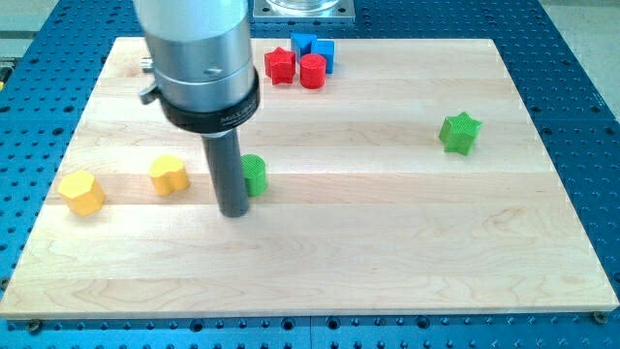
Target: Place the green circle at the left side of the green star
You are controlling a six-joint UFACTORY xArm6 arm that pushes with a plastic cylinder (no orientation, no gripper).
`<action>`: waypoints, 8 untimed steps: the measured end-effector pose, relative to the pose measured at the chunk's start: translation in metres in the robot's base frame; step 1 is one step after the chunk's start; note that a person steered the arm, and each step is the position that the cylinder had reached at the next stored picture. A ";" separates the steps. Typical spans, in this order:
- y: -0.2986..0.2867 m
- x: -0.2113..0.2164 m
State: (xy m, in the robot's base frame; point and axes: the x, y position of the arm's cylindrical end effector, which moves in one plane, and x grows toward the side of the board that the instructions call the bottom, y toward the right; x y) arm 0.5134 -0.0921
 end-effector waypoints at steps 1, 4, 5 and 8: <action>-0.010 -0.015; 0.039 -0.067; 0.060 -0.108; 0.174 -0.048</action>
State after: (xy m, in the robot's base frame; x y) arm 0.4652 0.0821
